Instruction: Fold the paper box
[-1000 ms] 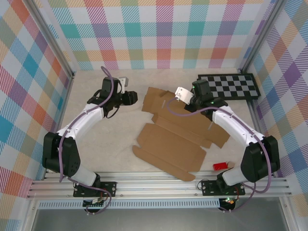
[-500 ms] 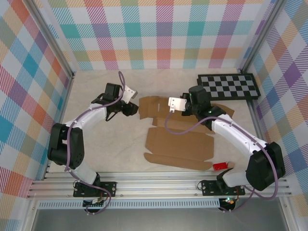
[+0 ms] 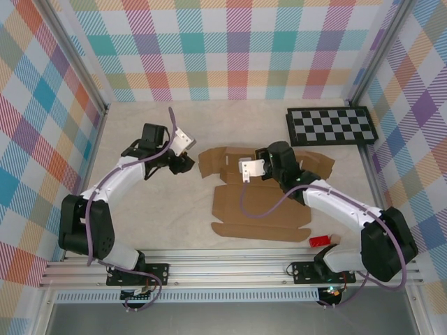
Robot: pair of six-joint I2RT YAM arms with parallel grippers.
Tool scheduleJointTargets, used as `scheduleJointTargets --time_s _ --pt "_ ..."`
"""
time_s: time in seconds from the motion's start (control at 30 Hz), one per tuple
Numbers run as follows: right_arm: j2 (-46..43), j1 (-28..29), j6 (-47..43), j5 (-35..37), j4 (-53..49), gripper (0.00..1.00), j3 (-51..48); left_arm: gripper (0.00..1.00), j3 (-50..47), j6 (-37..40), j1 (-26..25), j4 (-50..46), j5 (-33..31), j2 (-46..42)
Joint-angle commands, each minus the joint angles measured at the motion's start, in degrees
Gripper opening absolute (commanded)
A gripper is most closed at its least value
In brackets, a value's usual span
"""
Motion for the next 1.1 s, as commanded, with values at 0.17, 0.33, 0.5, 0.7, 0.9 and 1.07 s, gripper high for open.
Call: scheduleJointTargets --time_s 0.17,0.33,0.5,0.7,0.9,1.07 --pt "-3.4 0.8 -3.0 0.0 0.0 0.0 -3.5 0.47 -0.3 2.4 5.3 4.7 -1.1 2.5" --pt "-3.9 1.1 -2.6 -0.3 -1.5 0.0 -3.6 0.47 2.2 3.0 3.4 5.9 -1.6 7.8" --pt "-4.6 1.1 -1.8 -0.3 -2.5 0.0 -3.5 0.46 3.8 4.7 -2.0 5.8 -3.5 10.2" --pt "-5.1 1.1 -0.8 -0.9 -4.0 0.0 -3.5 0.46 4.7 4.9 -6.2 5.5 -3.6 10.2" --pt "-4.2 1.6 -2.6 -0.6 -4.4 0.0 -3.8 0.46 4.7 4.0 -9.4 4.6 -2.0 9.1" --pt "-2.7 2.7 -4.3 0.9 -3.5 0.0 -4.0 0.45 4.0 2.6 -12.6 2.4 -1.3 9.3"
